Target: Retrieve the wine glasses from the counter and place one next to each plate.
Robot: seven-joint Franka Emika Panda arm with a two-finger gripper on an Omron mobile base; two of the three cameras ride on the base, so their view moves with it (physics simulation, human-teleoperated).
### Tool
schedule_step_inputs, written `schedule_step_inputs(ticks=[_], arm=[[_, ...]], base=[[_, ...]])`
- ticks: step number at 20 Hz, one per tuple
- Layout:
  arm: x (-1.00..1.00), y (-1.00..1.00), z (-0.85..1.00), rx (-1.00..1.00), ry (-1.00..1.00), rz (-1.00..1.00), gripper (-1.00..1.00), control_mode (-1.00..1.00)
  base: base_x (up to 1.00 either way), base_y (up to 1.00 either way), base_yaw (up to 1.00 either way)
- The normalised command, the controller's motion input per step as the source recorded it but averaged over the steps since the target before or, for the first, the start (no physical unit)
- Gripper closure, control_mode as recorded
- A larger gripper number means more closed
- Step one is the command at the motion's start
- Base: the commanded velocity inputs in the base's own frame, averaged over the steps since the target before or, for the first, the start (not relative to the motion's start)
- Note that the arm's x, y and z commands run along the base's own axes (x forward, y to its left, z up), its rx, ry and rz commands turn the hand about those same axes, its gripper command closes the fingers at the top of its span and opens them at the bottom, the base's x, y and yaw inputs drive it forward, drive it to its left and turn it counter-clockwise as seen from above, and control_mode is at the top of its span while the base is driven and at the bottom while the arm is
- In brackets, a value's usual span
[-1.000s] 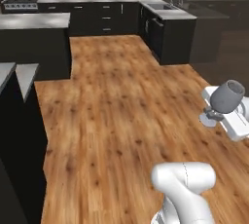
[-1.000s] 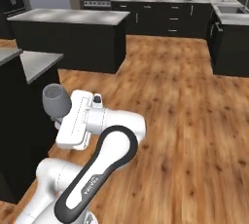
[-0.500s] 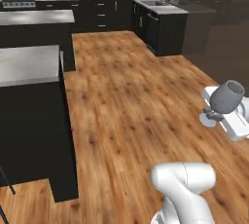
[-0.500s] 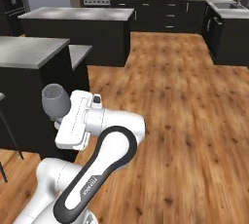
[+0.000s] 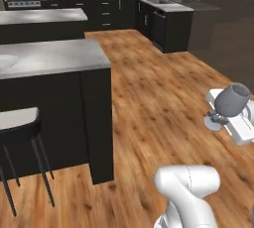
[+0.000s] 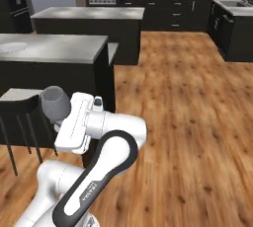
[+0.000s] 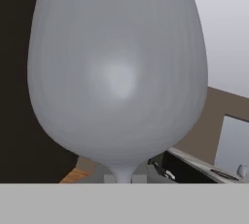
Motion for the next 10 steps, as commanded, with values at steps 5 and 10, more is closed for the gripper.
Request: schedule_step_inputs(ticks=[5, 10], arm=[[0.00, 0.00, 0.00, 0.00, 0.00, 0.00, 1.00, 1.00], [0.00, 0.00, 0.00, 0.00, 0.00, 0.00, 1.00, 1.00]], base=[[-0.13, 1.00, -0.13], [0.04, 1.00, -0.18]])
